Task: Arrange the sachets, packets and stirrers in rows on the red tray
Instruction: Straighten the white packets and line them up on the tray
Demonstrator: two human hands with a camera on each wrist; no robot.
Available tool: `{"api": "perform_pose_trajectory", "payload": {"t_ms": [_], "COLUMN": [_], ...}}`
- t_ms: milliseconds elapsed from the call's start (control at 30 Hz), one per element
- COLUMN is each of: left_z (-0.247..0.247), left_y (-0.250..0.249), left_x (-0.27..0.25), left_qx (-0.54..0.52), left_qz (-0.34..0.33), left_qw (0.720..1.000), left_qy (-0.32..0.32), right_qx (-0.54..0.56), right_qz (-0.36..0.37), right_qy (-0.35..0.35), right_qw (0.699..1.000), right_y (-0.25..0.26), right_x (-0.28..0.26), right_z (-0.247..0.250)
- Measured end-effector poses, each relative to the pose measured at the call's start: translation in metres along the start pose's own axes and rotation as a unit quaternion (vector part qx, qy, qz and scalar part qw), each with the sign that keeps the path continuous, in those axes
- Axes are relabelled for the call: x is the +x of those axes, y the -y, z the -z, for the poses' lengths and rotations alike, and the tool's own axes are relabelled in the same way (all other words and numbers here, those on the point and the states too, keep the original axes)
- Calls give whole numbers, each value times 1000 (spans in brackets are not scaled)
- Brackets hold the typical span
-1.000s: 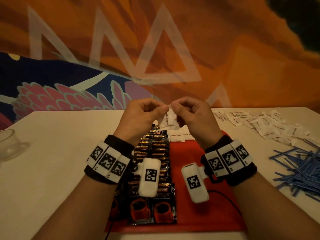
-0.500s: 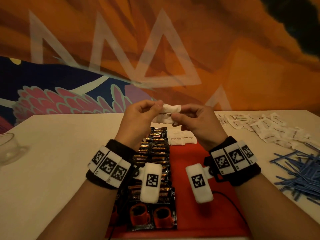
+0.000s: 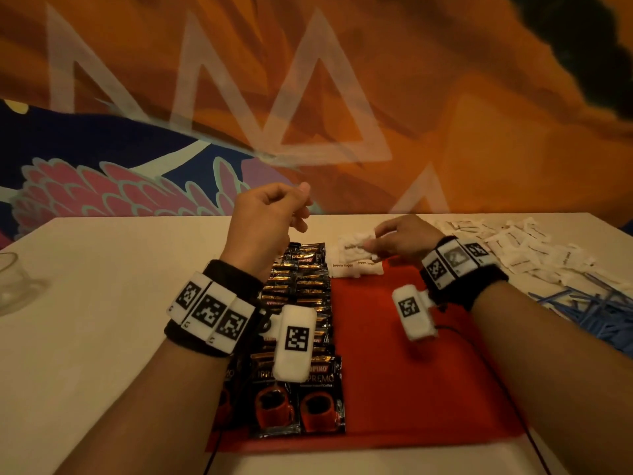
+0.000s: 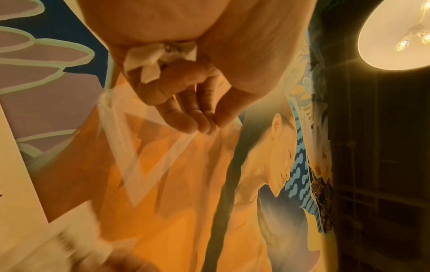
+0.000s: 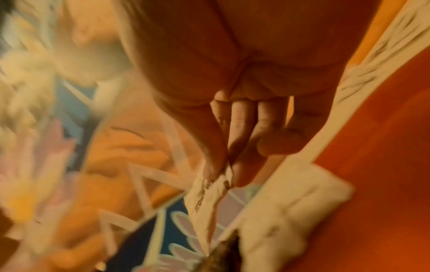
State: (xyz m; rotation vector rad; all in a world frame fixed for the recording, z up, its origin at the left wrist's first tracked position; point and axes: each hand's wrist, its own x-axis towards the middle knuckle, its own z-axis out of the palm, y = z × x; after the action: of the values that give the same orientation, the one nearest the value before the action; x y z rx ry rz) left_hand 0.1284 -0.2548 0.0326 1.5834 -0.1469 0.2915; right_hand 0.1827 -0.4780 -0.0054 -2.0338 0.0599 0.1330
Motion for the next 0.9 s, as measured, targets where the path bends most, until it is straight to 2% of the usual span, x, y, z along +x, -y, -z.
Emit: {"api": "perform_pose_trajectory", "payload": {"t_ms": [100,233,300,400,500,567,667,767,833,900], "left_z": [0,2,2,3,4,5,5,5,4,3], "left_y": [-2,-3,-3,-3,-3,-3,-2,-1,-1,-1], "left_x": [0,0,0,1,2,3,3,4,4,4], "left_qx": [-5,-10,-11,-13,-19,-18,-17,-21,-36,-62], "left_qz": [-4,-4,-4,-8,-8,-8,-8,-4,9,23], "left_qw": [1000,1000,1000,1000,1000,1000,999,999,999,998], "left_qy": [-3,-6,-7,-14,-19,-23,-26,-28,-23,-21], "right_qx": [-83,-188,-200,-252,-345,-357,-368,-336,-332,-362], "right_qz": [-60,-73,-78,-94,-107,-109,-86,-11,25,36], "right_qy": [2,17,15,-6,-34,-55,-75,-90,-56,7], "right_qw": [995,979,977,963,932,926,923,938,941,931], "right_y": [-18,-24,-25,-27,-31,-32,-26,-19,-17,-17], "right_x": [14,23,28,36,41,43,41,38,38,38], "right_z": [7,5,3,-1,-9,-11,-10,-10,-16,-22]}}
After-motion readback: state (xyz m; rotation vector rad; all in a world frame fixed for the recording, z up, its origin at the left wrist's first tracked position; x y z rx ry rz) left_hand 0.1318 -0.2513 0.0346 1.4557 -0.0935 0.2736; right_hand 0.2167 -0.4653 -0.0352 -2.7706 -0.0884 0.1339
